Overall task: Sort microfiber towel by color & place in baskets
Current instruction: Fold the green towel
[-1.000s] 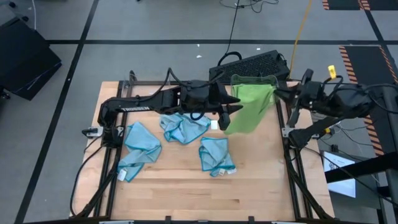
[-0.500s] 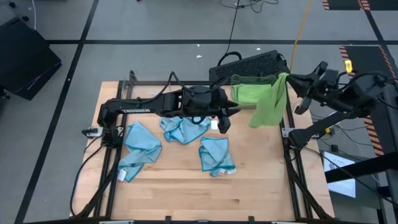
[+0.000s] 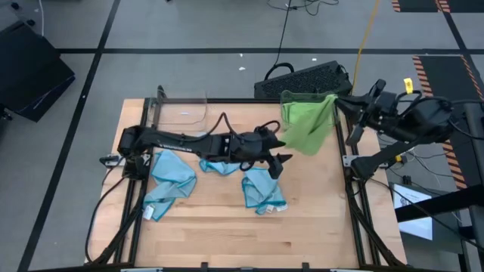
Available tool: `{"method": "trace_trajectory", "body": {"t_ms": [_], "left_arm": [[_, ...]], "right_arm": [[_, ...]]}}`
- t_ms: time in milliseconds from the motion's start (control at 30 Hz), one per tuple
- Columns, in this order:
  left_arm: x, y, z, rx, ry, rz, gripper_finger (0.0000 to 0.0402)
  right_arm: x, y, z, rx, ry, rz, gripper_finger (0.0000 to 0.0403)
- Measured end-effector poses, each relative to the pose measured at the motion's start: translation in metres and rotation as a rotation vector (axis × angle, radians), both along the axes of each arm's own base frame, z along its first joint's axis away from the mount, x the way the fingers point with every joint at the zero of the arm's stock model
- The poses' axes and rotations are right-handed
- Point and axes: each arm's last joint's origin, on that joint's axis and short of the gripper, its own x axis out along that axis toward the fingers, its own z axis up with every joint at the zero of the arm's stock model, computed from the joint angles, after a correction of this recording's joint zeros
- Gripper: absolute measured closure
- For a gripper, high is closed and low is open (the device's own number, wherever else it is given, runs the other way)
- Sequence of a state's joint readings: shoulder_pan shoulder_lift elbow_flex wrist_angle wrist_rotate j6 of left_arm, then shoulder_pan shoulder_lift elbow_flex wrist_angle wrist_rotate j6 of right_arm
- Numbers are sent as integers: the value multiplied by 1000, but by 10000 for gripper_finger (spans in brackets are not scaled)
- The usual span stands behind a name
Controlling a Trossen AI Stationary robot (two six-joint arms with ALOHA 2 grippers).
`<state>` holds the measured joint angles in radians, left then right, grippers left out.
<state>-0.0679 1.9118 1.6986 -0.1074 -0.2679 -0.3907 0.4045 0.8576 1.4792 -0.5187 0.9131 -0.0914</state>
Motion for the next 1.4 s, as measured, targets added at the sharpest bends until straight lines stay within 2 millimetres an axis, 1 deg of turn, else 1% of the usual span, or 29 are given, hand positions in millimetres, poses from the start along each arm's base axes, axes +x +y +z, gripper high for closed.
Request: {"method": "trace_trajectory", "body": {"t_ms": [200,300,400,600,700,900,1033,1100,1200,1300,1400], "left_arm": [[-2,-4,-26,-36,26,52,121],[-3,-4,-34,-43,37,55,117],[-2,-4,-32,-40,9,53,121],[2,-4,-15,-11,-168,38,138],[3,-2,-11,-25,-207,46,144],[3,1,-11,-98,-226,68,131],[3,-5,-11,-131,-235,60,115],[2,-9,-13,-124,-212,53,106],[0,-12,-20,-101,-131,49,94],[0,-11,-23,-101,-98,58,93],[1,-10,-18,-97,-153,56,102]], "right_arm": [[5,2,2,9,-22,2,403],[5,2,4,18,-43,2,403],[6,3,5,26,-61,2,403],[11,5,4,23,-53,2,403],[15,7,4,20,-47,2,403],[22,9,2,16,-37,2,403],[22,10,3,19,-44,2,403],[22,10,3,20,-46,2,403],[22,9,4,25,-58,2,403],[22,9,5,26,-61,2,403],[22,10,5,26,-61,3,403]]}}
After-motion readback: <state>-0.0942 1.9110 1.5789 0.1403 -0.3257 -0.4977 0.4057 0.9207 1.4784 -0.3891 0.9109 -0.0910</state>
